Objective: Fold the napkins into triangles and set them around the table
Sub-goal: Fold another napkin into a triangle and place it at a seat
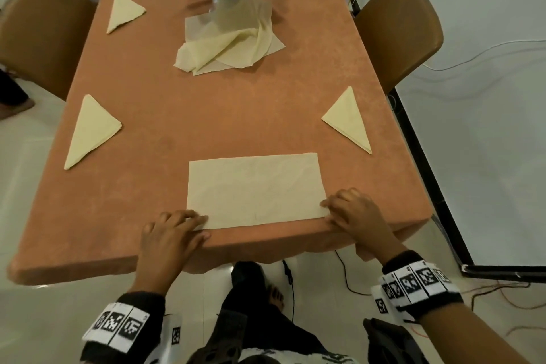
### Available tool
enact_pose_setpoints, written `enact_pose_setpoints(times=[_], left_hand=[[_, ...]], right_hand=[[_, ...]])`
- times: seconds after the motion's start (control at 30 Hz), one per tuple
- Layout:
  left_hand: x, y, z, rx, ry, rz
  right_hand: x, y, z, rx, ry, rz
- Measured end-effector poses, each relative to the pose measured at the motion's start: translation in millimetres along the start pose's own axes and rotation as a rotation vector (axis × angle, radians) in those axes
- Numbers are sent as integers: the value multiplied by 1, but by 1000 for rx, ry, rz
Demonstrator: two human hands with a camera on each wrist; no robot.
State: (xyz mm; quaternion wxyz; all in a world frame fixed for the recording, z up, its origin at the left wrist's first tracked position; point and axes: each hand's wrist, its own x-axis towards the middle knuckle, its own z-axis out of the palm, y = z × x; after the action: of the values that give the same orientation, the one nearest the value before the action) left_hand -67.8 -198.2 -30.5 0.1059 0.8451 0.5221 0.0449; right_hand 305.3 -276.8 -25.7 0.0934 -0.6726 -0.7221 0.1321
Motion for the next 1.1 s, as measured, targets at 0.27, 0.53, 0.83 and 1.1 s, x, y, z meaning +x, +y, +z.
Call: enact_pose_setpoints(times=[0.27, 0.53, 0.83, 1.1], left_hand=[[12, 0, 2, 45, 133, 89], [-19, 8, 7, 99, 136, 124], [45, 73, 11, -140, 74, -105], [62, 63, 50, -74, -40, -153]], right_hand=[[4, 4, 16, -207, 177, -268], [-29, 0, 14, -243, 202, -255], [54, -100, 21, 193, 296, 119], [47, -30, 45, -113, 24, 412]])
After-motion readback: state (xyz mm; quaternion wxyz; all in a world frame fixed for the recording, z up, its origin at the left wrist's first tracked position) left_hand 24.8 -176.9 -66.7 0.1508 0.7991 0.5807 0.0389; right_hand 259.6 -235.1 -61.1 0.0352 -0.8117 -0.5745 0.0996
